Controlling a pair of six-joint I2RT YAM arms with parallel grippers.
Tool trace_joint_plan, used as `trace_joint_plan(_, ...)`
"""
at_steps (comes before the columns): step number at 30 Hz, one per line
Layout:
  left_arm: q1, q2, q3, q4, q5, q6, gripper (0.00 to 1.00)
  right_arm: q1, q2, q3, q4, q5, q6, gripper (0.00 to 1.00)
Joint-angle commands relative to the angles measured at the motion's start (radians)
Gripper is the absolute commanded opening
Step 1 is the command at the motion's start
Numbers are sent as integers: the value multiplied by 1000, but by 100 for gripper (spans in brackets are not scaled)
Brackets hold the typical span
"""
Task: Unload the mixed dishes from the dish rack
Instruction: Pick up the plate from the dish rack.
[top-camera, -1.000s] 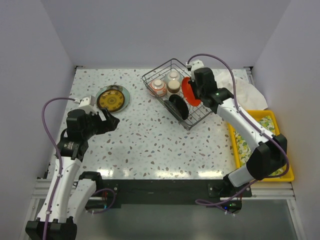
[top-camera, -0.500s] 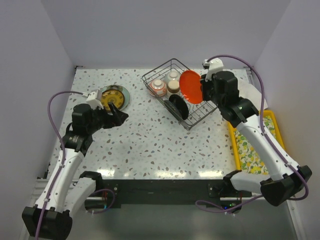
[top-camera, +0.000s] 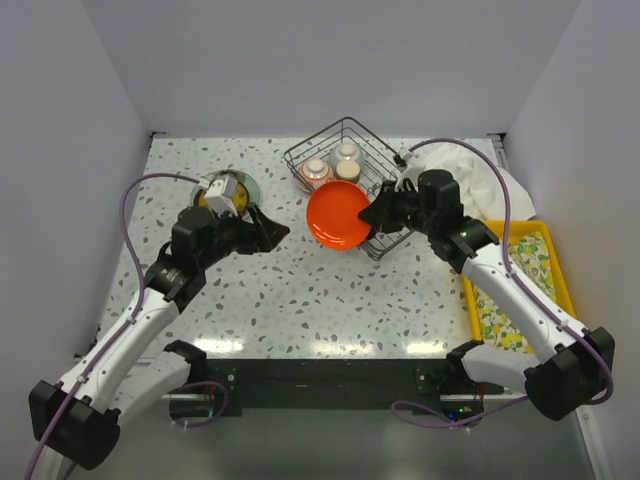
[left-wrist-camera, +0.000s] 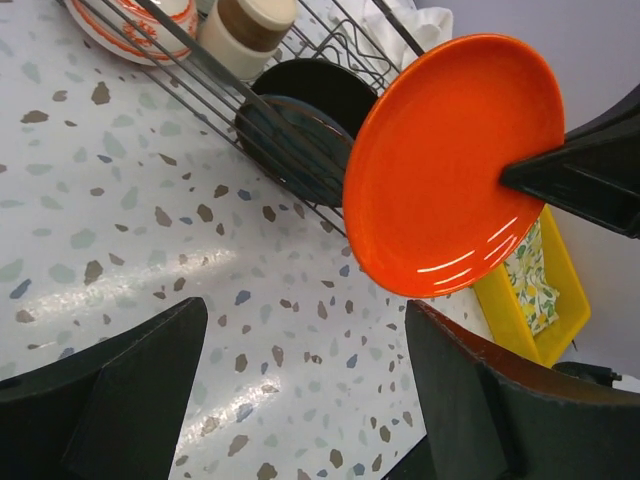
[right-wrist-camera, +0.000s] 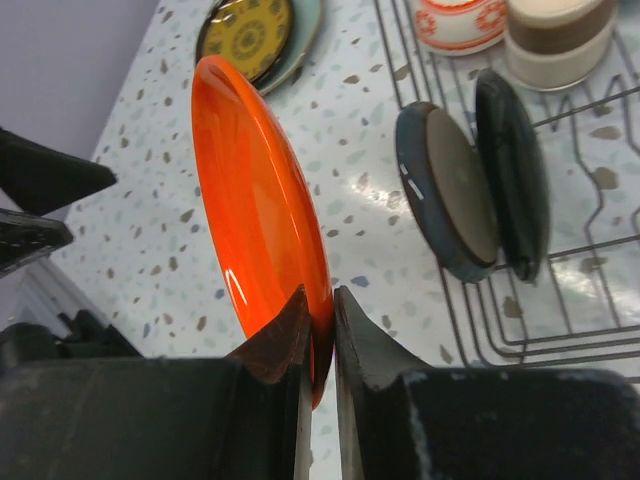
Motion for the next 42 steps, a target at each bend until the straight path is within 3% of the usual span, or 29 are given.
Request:
trace_joint_plan(1,-90,34,26,110,-84,-40,85,1,-35,-49,219,-163,184,0)
trace_joint_plan(6,-175,69,15,142,-158,-72,82,1,-37,-110,293,-223,270,0)
trace_joint_plan(15,-221,100,-36,228,-218,-165,71,1,-55,-173,365,-256,339,0)
trace_joint_plan(27,-227,88,-126,342,-212,-257,19,3,-66,-220,386,-245,376,0)
trace_joint_plan(28,-229,85,-145,354,-213,-270,9,1,-66,-222,385,-239,376,0)
trace_joint_plan(30,-229,79,-155,372,-212,-279,0,1,-61,-225,383,-236,374,0)
trace_joint_plan(39,-221,71,-160,357,-291,-303,0,3,-73,-199,247,-164,244,49)
trace_joint_plan(40,-218,71,-159,354,-296,-303,0,1,-76,-191,232,-158,213,59)
trace_joint_plan(42,-187,71,-162,353,-298,-314,0,1,-90,-184,184,-141,186,69)
